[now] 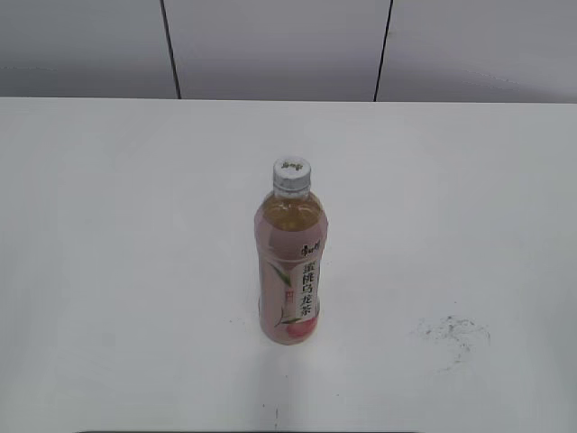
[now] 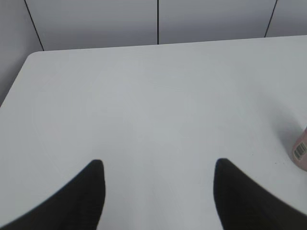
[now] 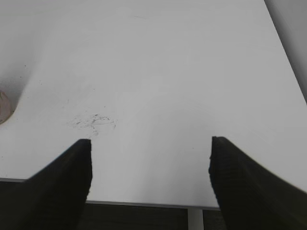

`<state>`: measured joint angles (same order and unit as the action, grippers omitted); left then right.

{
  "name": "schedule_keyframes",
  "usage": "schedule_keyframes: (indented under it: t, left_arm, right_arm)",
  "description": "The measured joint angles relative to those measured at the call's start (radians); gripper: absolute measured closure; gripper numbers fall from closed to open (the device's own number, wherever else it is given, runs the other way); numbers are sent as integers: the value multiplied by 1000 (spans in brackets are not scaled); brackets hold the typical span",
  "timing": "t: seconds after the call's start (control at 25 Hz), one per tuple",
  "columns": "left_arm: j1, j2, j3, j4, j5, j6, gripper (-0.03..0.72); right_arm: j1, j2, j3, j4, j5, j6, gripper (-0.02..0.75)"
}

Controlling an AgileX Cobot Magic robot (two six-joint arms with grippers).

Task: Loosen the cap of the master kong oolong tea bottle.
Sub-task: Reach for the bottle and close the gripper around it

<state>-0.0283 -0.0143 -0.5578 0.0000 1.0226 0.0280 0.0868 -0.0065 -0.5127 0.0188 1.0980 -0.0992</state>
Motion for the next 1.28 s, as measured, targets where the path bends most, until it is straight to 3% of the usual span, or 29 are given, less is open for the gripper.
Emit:
schedule_keyframes:
  t: [1.28]
  left_arm:
    - [0, 0, 0, -12, 0, 0, 251]
  right_arm:
    - [0, 0, 0, 1, 0, 0, 165]
